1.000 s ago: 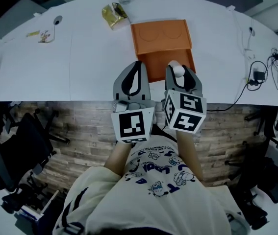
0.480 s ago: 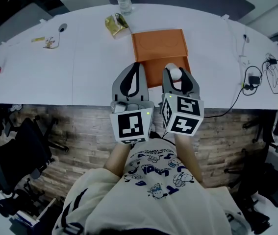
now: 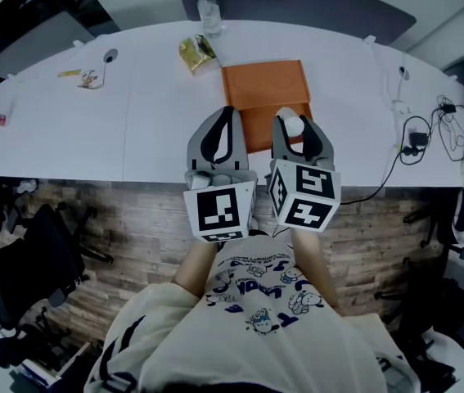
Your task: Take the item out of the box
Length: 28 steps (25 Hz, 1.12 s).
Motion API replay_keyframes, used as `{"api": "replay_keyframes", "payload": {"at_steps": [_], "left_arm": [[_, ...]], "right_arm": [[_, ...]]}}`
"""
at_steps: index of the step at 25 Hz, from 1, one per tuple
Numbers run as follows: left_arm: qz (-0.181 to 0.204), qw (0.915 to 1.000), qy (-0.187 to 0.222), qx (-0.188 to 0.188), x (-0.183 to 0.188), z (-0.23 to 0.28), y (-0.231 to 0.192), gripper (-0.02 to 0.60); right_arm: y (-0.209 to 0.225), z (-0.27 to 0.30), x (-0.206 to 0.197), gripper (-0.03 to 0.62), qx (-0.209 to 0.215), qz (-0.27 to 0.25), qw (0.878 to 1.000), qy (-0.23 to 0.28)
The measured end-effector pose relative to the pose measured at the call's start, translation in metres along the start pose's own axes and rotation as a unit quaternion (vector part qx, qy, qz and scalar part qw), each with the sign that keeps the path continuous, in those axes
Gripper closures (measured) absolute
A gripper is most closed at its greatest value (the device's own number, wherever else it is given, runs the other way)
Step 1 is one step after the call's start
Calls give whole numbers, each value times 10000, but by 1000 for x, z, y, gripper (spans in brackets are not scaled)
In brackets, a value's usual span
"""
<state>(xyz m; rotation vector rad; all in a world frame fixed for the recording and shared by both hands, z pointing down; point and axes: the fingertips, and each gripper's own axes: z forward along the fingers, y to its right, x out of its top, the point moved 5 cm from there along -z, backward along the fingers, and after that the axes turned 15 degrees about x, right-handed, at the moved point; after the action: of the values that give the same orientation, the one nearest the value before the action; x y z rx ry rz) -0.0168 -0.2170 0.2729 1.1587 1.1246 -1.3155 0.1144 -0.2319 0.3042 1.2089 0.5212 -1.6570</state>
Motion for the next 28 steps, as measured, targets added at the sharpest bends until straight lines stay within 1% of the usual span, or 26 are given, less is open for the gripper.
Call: {"api": "replay_keyframes", "payload": {"at_steps": [17, 28], "left_arm": [[-25, 9994, 335, -20, 21, -17, 5, 563], [-38, 9990, 456, -11, 30, -29, 8, 563]], "right_arm": [[-12, -33, 24, 398, 46, -218, 9985, 506], [-12, -45, 27, 398, 66, -223, 9973, 698]]}}
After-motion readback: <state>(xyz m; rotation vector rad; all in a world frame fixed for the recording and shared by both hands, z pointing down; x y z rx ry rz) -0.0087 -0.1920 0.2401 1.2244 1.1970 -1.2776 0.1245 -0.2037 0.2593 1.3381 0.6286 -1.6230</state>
